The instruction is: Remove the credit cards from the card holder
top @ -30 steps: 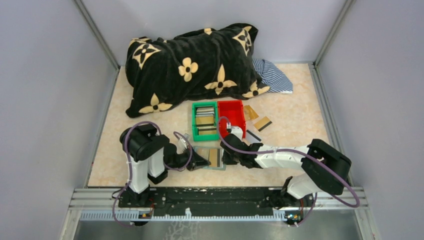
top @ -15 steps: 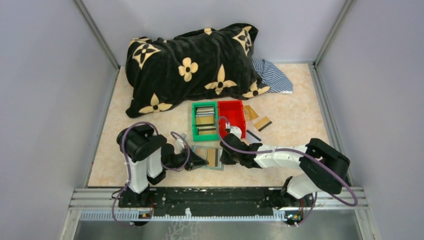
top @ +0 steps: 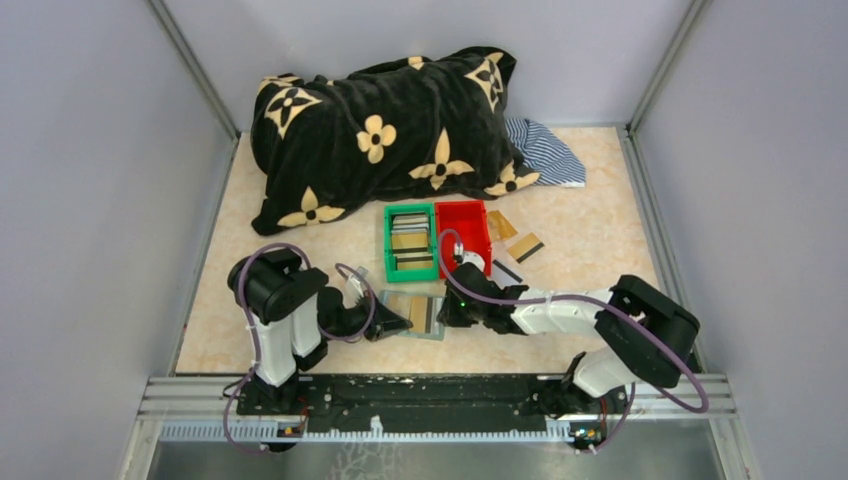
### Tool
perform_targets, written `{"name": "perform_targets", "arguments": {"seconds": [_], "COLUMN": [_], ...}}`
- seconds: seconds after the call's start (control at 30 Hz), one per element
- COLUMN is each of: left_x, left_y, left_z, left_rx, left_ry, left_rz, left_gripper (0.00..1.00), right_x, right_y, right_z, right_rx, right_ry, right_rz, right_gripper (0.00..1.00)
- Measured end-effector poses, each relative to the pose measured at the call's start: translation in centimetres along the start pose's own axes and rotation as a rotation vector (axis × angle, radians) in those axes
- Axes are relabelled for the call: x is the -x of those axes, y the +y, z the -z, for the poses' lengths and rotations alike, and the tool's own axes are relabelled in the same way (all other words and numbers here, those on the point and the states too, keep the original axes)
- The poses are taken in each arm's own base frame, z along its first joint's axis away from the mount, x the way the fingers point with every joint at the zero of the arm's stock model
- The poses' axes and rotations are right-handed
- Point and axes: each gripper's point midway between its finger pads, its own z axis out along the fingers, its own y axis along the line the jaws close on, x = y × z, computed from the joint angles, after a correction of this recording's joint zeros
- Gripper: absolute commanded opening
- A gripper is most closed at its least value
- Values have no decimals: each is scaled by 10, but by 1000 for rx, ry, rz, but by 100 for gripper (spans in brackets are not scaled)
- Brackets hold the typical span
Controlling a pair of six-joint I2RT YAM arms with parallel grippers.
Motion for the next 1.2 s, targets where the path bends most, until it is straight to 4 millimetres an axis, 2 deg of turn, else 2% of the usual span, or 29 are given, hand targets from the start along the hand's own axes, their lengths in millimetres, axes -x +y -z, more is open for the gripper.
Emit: {"name": "perform_targets", "arguments": {"seconds": [0.23,0.37,0.77,1.2], "left_x": [5,6,6,6], "left_y": [2,1,2,4], "left_z": [3,1,-2,0], "left_rx": [4,-6,-8,1], "left_ry": [-10,-1,10,3], "left_rz": [6,5,6,12], "left_gripper": [15,16,8,5], "right_x": [0,0,-1,-1], "right_y": [3,4,5,5], "right_z": [-3,-3,-3,-4], "right_rx": [19,22,25,26], "right_ry": [5,8,10,17], "right_rz": [-3,-3,-3,-1], "right_gripper": [0,0,0,0]}}
